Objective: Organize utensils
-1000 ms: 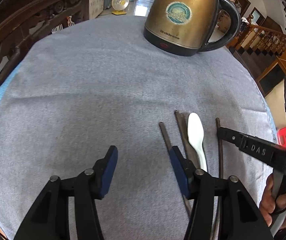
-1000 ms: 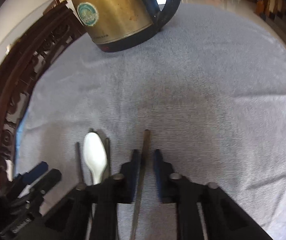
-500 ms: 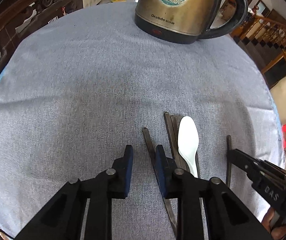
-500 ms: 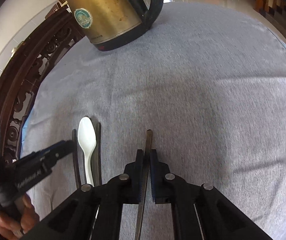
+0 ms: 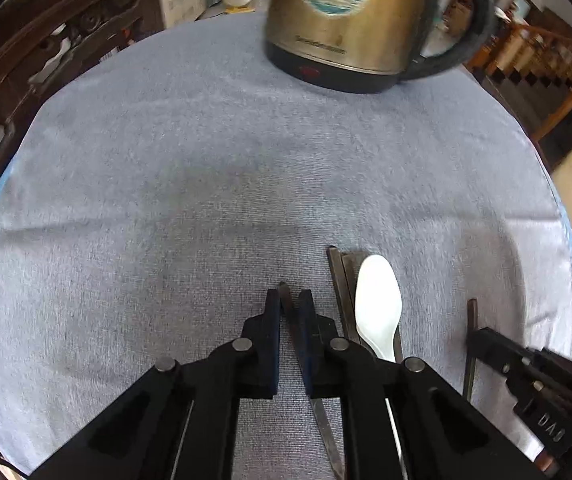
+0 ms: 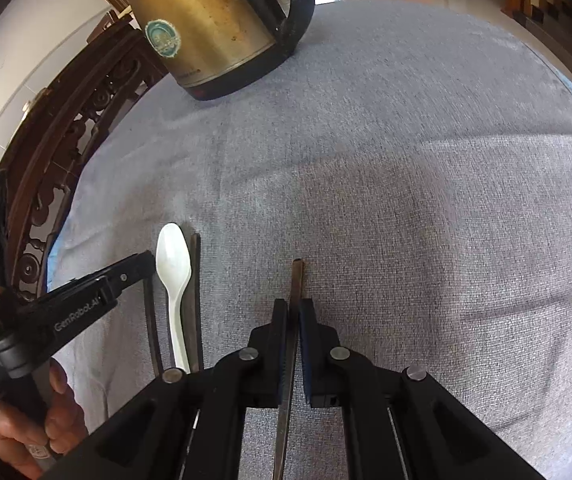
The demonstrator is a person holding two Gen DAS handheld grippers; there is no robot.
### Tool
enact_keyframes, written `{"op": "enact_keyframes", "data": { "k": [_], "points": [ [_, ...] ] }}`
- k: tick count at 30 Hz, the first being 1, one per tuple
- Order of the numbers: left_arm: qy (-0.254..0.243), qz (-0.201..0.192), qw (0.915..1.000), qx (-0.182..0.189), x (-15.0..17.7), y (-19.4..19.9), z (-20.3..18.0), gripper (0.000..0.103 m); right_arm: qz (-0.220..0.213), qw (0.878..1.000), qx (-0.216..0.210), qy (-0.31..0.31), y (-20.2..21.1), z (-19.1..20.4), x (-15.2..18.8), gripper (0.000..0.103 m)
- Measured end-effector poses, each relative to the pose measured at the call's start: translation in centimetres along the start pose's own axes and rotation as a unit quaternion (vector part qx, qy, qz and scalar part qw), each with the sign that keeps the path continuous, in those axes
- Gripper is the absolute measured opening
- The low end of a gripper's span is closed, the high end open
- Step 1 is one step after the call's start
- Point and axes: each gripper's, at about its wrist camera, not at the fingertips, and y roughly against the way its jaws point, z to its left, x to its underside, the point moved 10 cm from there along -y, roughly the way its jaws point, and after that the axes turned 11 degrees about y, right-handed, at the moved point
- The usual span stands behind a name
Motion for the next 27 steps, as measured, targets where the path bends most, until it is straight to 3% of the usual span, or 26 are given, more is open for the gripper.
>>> {"op": "enact_keyframes", "data": {
  "k": [3,7,18,23,27],
  "points": [
    [-0.034,-0.002,0.9994,-0.002,0.6,0.1,0.0,0.006,-0.003,1.000,-0.007,-0.002,0.4,-0.1,0.4,0.007],
    [-0.036,-0.004,0.9993,0.002,1.5,1.0,1.1,0.005,-0.023,1.000,-0.021,0.002,1.6,0.2,0.5,0.007],
    [-0.035,-0.097,0.9933,0.051,3.9,10.3,2.8,0.005,-0.124,0.991,-0.043,0.009,9.0,0.7,1.0,0.006],
    [-0.017,-0.096,0.9930,0.067,4.0,11.8,4.0,0.005,-0.149,0.988,-0.046,0.008,12.0,0.8,2.5,0.006],
    [-0.005,-0.063,0.9956,0.069,4.3,10.2,4.4,0.005,-0.156,0.987,-0.050,0.002,12.5,0.6,3.3,0.006]
  ]
}}
